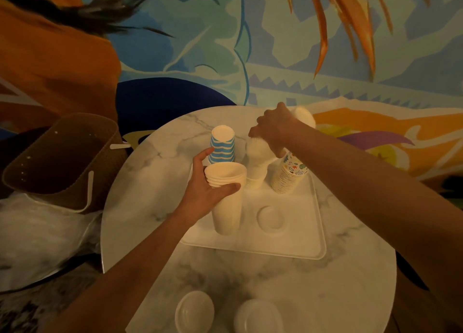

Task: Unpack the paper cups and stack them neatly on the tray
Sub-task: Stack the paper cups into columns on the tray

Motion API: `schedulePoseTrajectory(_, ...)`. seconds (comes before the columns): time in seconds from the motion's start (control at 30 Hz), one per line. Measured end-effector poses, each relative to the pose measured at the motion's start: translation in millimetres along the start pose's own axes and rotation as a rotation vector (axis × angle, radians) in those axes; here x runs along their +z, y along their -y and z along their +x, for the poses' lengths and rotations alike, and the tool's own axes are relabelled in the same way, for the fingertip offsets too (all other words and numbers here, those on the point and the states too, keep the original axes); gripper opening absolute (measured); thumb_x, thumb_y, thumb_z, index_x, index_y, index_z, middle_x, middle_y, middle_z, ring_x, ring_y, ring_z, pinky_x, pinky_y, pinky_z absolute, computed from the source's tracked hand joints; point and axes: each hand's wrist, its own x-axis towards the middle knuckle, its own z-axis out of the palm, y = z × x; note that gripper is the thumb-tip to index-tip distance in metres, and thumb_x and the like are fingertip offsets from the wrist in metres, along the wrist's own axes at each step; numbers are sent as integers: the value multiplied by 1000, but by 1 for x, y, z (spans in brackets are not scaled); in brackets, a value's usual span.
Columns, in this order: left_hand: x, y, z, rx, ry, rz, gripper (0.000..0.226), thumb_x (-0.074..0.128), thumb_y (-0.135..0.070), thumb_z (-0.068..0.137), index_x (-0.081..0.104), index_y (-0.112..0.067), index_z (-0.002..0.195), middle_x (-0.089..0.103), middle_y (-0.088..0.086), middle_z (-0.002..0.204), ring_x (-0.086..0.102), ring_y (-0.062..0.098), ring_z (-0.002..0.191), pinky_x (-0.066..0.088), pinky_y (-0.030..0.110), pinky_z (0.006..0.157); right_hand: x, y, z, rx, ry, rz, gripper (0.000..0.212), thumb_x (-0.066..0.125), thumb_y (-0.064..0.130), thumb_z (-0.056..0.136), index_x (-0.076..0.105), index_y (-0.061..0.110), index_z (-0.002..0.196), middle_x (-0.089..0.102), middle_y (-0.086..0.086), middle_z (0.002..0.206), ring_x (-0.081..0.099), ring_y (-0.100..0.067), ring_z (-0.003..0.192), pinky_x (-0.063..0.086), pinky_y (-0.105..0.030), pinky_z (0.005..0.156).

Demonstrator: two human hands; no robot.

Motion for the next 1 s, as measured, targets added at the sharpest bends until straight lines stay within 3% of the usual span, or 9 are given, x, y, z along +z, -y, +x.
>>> schedulePoseTrajectory(0.1,2,-2,0,-3,5,-5,87,80,1,67,29,-34,128,52,-10,119,58,-13,90,48,9,73,3,1,1,6,-7,-33,89,77,45,70,26,34,142,47,-1,136,41,-25,128,33,-47,102)
schedulePoseTrajectory(0.2,3,-4,1,0,9,-15,87,79,1,67,28,-33,128,50,-5,125,57,-5,98,48,8,73,0,-3,-1,3,-11,-9,93,76,48,69,22,35,144,48,0,135,43,-24,126,32,-44,100)
schedulePoseTrajectory(0.37,3,-7,1,0,7,-16,87,80,-1,68,28,-33,130,50,-1,130,57,1,102,48,8,72,-9,-19,-8,-15,-27,171,95,78,38,70,20,36,145,50,-1,130,50,-23,117,36,-32,77)
schedulePoseTrajectory(0.6,6,-10,3,1,6,-30,85,79,-3,69,28,-37,128,49,1,134,55,9,110,50,10,78,-3,-30,-9,-66,-58,449,98,83,28,66,24,38,144,41,-4,136,42,-26,122,43,-40,93)
schedulePoseTrajectory(0.8,7,-10,3,-3,-7,-16,86,80,-5,69,28,-38,129,47,-1,136,53,13,115,51,14,79,-1,-35,-10,-128,-250,834,77,77,17,73,39,28,140,47,-5,131,47,-15,102,39,-25,83)
schedulePoseTrajectory(0.9,6,-9,3,-7,-8,-14,86,80,-6,68,28,-38,129,48,-1,134,54,12,113,50,17,81,12,-21,-2,-94,-374,950,58,69,19,81,47,23,135,48,-7,129,50,-21,111,35,-23,87)
schedulePoseTrajectory(1.0,5,-9,4,-3,-9,-23,86,80,-5,69,28,-35,131,50,-1,132,56,10,111,50,17,81,27,-6,6,-79,-371,959,46,64,20,86,51,19,131,50,-9,122,48,-24,113,34,-25,90)
